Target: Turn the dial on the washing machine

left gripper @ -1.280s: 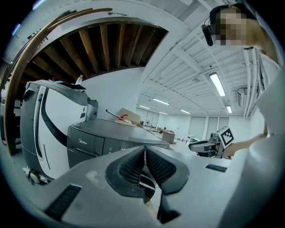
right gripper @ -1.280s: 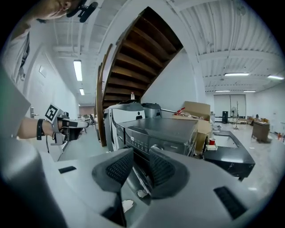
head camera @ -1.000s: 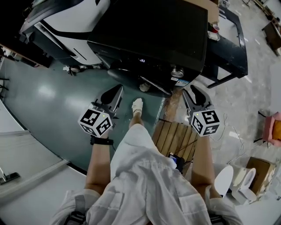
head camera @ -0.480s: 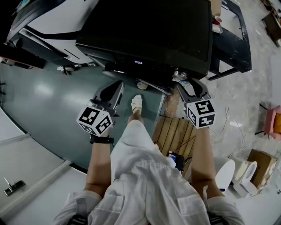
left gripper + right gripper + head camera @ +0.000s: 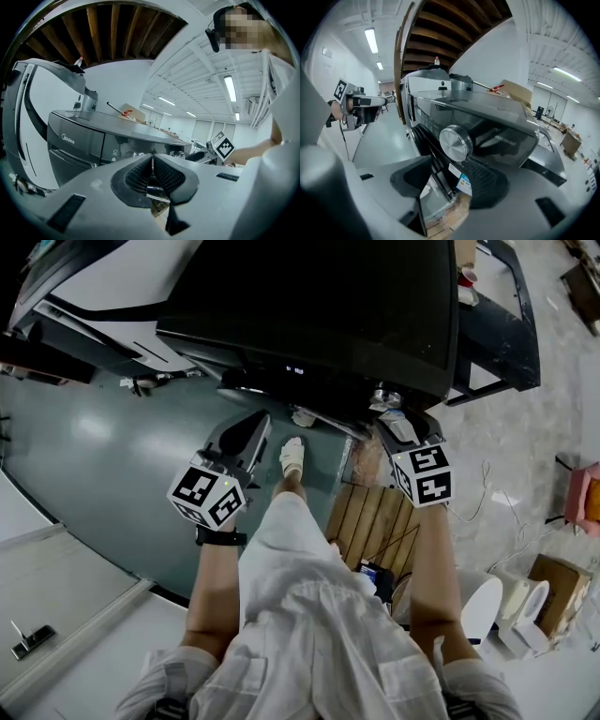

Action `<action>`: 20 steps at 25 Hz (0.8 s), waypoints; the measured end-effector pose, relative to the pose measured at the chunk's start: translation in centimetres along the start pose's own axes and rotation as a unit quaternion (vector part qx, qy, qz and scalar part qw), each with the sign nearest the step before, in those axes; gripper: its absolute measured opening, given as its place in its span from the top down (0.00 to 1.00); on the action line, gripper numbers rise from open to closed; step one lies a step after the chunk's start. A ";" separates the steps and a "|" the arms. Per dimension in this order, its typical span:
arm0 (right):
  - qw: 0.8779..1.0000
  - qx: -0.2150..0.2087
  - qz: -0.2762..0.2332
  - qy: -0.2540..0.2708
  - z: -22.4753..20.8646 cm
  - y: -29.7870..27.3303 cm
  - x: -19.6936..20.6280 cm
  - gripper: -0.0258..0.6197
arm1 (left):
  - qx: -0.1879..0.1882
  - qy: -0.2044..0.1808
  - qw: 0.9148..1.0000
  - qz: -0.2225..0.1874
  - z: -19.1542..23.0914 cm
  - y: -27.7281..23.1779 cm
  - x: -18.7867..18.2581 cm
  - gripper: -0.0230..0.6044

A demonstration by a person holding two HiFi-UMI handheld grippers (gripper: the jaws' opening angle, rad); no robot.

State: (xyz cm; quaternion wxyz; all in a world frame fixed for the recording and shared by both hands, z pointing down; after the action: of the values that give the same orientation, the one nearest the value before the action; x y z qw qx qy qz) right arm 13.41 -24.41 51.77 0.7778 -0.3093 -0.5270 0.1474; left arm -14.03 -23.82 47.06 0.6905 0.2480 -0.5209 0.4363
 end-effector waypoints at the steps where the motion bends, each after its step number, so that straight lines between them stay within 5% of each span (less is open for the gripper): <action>1: 1.000 0.000 0.003 0.000 0.1 -0.2 0.2 0.58 | 0.001 0.001 1.000 0.001 0.0 -0.1 0.1 0.94; 13: 0.999 -0.018 0.020 -0.018 1.0 -0.8 0.9 0.51 | 0.002 0.002 1.000 0.002 -0.3 -0.2 0.3 0.94; 17: 0.999 0.023 -0.032 0.033 0.1 1.4 -1.4 0.55 | -0.001 0.002 1.000 0.000 -0.4 0.1 0.3 0.94; 20: 0.994 0.009 -0.088 0.067 1.1 2.2 -4.1 0.56 | -0.002 0.001 1.000 -0.003 -0.5 0.0 0.2 0.94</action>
State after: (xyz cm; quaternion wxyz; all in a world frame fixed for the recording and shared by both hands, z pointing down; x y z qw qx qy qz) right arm 10.96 -24.64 47.61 0.8242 -0.2637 -0.4973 0.0622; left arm -13.74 -23.40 47.12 0.6927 0.2478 -0.5201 0.4340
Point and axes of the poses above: the fingertips, and each gripper's own axes: y backward along the fingers, z to its left, x out of its underside, the point moved 5 cm from there along y, backward along the fingers, and after that the axes turned 15 degrees about x, right-handed, at the moved point
